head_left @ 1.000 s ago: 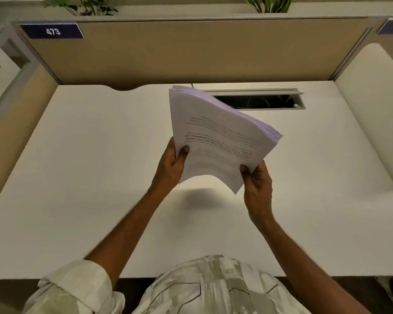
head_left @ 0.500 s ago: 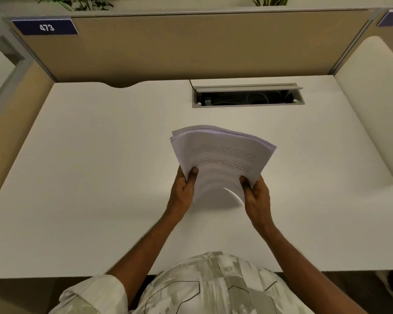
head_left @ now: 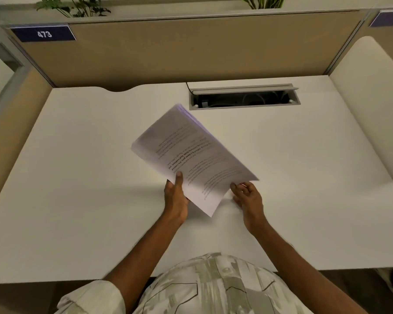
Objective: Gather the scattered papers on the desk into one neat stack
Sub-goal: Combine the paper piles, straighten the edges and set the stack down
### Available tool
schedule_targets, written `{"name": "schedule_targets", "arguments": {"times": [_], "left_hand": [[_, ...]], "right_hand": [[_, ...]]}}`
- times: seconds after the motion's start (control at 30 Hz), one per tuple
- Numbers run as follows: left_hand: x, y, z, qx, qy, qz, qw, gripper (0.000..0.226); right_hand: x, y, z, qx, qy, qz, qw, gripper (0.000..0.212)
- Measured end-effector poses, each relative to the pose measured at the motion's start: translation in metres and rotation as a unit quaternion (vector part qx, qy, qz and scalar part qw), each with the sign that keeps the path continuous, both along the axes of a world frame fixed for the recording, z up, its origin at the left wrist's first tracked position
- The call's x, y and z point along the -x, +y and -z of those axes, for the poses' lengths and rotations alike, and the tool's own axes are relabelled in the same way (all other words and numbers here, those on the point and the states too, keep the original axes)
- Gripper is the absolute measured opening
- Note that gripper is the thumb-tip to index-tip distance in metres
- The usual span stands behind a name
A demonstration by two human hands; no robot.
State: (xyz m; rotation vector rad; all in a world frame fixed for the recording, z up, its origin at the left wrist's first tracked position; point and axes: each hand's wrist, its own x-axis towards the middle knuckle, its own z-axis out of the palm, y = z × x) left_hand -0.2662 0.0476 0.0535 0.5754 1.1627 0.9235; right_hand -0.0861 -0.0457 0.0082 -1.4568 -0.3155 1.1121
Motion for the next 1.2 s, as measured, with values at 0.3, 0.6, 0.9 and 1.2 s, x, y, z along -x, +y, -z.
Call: {"name": "schedule_targets", "arguments": {"times": [0.3,0.6,0.9,1.2], "left_hand": [[0.022,0.001,0.004,0.025,-0.061,0.011,0.998,0.04],[0.083,0.079,-0.052,-0.276,0.246,0.132,0.92,0.049],[0.061,0.049,-0.028,-0.277,0.147,0.065,0.947,0.034],[0.053,0.01,0.022,-0.176,0.168,0.111,0.964,0.025]], "right_hand": [[0.001,0.009,-0.029,-0.085,-0.009,-0.046,0.995,0.041],[-0.021,0.013,-0.082,-0.129,-0.17,-0.008,0.977,0.023],[-0.02,0.008,-0.064,-0.101,-0.202,-0.01,0.974,0.02],[-0.009,-0.008,-0.025,-0.031,-0.207,-0.046,0.977,0.028]]}}
